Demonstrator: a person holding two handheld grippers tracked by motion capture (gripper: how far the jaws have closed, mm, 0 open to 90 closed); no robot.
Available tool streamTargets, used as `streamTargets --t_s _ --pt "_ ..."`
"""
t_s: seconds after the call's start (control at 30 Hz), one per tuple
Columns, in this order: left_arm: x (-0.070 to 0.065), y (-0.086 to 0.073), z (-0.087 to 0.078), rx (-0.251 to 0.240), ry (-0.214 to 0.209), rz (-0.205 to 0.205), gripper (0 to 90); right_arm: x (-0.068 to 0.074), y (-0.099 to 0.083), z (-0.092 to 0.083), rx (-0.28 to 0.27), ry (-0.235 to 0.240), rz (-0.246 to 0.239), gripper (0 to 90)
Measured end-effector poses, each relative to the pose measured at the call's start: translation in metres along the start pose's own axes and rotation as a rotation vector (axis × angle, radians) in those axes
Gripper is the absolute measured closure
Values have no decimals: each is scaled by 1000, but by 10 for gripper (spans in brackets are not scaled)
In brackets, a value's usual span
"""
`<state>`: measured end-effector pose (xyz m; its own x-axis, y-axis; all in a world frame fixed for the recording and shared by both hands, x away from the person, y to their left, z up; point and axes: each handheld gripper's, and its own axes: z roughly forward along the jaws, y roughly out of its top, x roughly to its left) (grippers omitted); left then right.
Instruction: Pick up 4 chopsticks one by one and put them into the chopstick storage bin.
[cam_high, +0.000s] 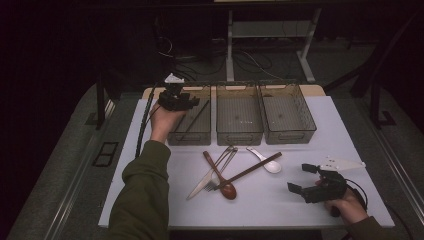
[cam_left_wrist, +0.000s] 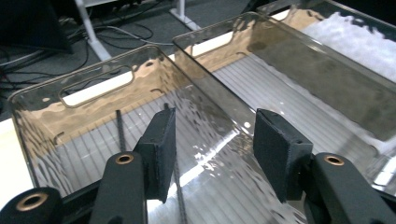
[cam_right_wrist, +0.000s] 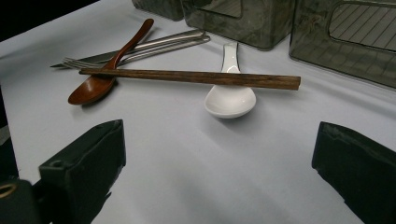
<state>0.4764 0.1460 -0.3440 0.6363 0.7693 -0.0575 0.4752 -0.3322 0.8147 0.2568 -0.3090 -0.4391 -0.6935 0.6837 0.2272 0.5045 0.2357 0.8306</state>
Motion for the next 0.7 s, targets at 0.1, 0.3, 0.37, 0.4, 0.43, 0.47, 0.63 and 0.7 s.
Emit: streamTargets --t_s 0.1,0.3,0.37,0.4,0.43,0.47,0.63,0.7 --pt "-4 -3 -5 -7 -11 13 459 0 0 0 -1 -1 2 25" --pt "-10 -11 -15 -26 -38 22 433 0 0 0 1 -1 1 26" --pt "-13 -14 -18 -40 -48 23 427 0 0 0 1 -2 2 25" --pt "-14 -16 -21 -38 -53 25 419 0 0 0 -1 -2 3 26" --pt "-16 -18 -22 -42 -61 26 411 0 0 0 1 -2 2 26" --pt "-18 -20 -24 -43 -63 28 405 0 0 0 -1 -2 4 26" --pt "-27 -32 -34 -61 -81 37 378 0 0 0 -6 -3 7 26" --pt "-30 -38 -38 -62 -86 37 364 0 0 -1 -1 0 9 25"
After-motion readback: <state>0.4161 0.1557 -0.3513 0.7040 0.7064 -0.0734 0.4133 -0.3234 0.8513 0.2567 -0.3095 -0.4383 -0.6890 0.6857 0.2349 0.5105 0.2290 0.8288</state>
